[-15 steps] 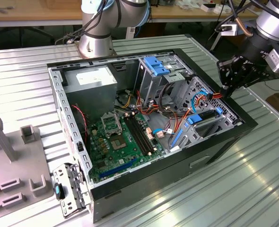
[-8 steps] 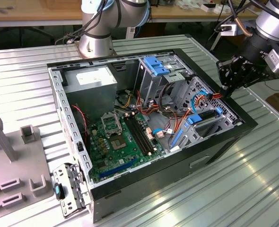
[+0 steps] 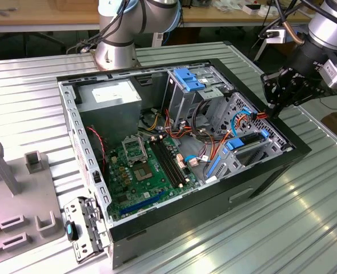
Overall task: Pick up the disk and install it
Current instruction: 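Insert the first disk wire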
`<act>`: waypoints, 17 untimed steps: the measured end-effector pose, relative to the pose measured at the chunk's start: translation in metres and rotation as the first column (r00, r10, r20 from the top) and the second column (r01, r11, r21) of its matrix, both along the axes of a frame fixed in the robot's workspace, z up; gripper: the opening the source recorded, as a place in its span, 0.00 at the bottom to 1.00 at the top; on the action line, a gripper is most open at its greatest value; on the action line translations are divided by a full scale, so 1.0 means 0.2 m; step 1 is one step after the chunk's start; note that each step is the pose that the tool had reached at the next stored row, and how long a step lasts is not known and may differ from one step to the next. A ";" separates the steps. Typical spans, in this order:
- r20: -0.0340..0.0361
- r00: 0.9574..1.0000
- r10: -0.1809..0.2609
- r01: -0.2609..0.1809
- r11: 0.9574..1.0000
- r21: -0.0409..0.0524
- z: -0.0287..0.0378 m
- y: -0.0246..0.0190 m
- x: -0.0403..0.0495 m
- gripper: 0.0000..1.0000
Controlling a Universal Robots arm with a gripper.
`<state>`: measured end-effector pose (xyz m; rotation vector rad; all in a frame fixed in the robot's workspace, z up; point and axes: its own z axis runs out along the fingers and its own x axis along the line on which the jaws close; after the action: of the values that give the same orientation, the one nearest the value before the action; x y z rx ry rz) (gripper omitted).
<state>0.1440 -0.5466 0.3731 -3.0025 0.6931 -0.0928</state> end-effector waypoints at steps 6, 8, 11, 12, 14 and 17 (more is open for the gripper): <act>0.000 1.000 -0.002 0.002 1.000 0.000 0.000 -0.001 -0.005 0.17; 0.000 1.000 -0.003 0.003 1.000 0.000 -0.001 -0.001 -0.006 0.17; 0.000 1.000 -0.004 0.004 1.000 0.000 -0.001 -0.001 -0.008 0.17; 0.000 1.000 -0.004 0.004 1.000 0.000 -0.001 -0.001 -0.008 0.17; 0.000 1.000 -0.005 0.005 1.000 0.000 -0.001 -0.001 -0.010 0.17; 0.000 1.000 -0.006 0.006 1.000 0.000 -0.001 -0.002 -0.012 0.17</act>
<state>0.1416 -0.5470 0.3730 -3.0004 0.7028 -0.0931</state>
